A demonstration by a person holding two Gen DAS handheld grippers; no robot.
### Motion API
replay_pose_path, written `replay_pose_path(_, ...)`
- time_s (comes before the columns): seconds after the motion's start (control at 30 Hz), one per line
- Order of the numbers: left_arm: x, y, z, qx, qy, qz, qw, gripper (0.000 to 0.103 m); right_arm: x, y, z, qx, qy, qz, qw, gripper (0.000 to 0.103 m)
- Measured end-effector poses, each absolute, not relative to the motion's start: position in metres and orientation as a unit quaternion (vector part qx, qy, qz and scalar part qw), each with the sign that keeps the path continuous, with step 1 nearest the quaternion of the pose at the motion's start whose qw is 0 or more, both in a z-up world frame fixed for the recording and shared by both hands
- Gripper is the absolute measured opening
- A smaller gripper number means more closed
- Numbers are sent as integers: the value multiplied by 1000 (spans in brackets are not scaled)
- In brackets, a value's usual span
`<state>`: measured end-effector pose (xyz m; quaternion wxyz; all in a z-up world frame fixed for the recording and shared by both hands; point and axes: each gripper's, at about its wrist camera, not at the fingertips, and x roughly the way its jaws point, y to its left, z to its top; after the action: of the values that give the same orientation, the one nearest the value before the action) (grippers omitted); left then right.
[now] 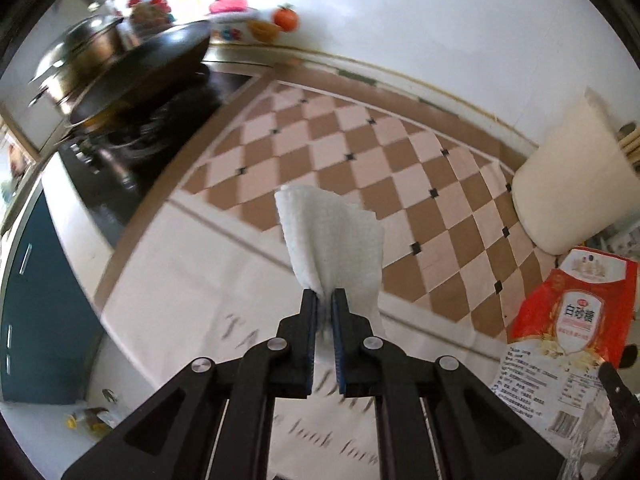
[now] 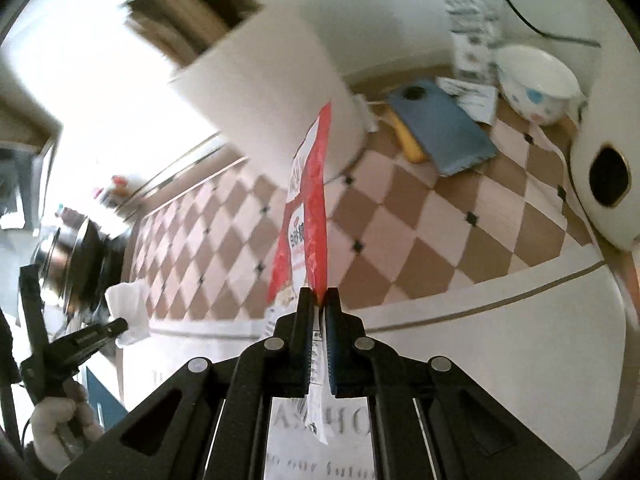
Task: Collect trash
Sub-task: 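Carry the sugar bag and tissue to the bin and open both tools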
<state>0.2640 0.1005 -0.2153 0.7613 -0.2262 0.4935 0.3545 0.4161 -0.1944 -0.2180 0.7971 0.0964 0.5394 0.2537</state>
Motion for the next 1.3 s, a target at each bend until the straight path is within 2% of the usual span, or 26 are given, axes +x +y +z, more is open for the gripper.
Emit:
replay_pose_path(0.23, 161, 119, -184, -256, 450, 386, 764, 5, 362, -165, -187, 74, 520, 314, 791, 5)
replay_pose_path(0.5, 19, 134, -175, -290, 415, 456, 732, 5, 272, -92, -165, 21, 507, 406, 760, 5)
replay_pose_path(0.67, -78, 138, -202, -329, 408, 503, 687, 5, 201, -37, -168, -28, 507, 467, 724, 5)
replay_pose_path(0.83, -169, 142, -258, -380, 415, 542, 624, 5, 116, 20, -194, -88, 521, 519, 671, 5)
replay_pose_path(1.0, -243, 151, -339, -452, 427, 554, 553, 5, 29, 76, -260, -165, 541, 553, 612, 5)
replay_pose_path(1.2, -292, 169, -459, -512, 433, 554, 493, 5, -56, 134, -396, -263, 582, 552, 536, 5)
replay_pose_path(1.3, -306, 183, -534, -549, 432, 533, 478, 5, -89, 158, -483, -309, 589, 545, 510, 5)
